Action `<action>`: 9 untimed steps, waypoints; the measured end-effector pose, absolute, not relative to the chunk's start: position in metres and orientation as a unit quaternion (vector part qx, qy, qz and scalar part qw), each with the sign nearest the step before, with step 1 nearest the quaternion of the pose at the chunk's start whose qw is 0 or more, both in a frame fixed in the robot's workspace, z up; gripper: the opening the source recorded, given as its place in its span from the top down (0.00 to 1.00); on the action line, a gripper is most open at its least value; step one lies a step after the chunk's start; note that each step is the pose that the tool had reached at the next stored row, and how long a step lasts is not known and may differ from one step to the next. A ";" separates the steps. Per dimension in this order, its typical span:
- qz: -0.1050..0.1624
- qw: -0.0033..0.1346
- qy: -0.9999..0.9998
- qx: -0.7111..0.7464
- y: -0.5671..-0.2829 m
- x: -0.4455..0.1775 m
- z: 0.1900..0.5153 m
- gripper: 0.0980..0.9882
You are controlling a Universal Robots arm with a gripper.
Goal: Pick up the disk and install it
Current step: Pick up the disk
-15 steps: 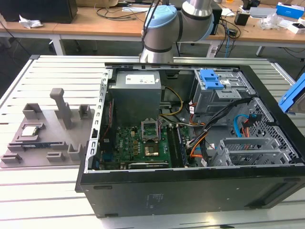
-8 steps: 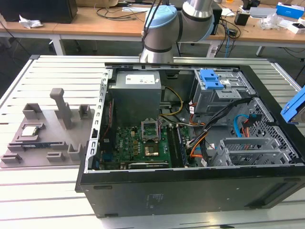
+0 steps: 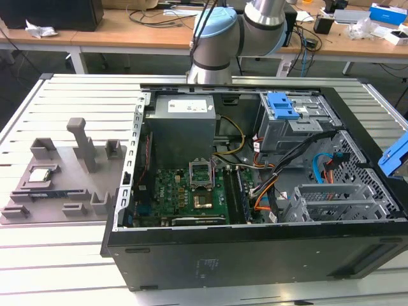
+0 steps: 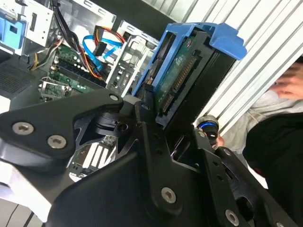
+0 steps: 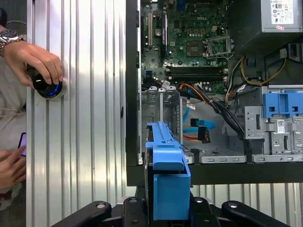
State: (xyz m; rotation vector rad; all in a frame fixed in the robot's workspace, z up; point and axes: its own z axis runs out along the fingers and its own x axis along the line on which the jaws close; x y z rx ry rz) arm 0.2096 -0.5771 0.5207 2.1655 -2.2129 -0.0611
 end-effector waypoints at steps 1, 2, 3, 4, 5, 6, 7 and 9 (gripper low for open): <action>-0.020 0.022 -0.714 0.699 -0.579 0.209 0.521 0.70; -0.020 0.022 -0.714 0.699 -0.582 0.208 0.520 0.70; -0.020 0.022 -0.714 0.699 -0.585 0.208 0.520 0.70; -0.020 0.022 -0.714 0.699 -0.586 0.207 0.520 0.70; -0.020 0.022 -0.714 0.699 -0.589 0.206 0.520 0.70; -0.020 0.022 -0.714 0.699 -0.591 0.206 0.520 0.70; -0.020 0.022 -0.714 0.699 -0.592 0.205 0.519 0.70; -0.020 0.022 -0.714 0.699 -0.595 0.205 0.519 0.70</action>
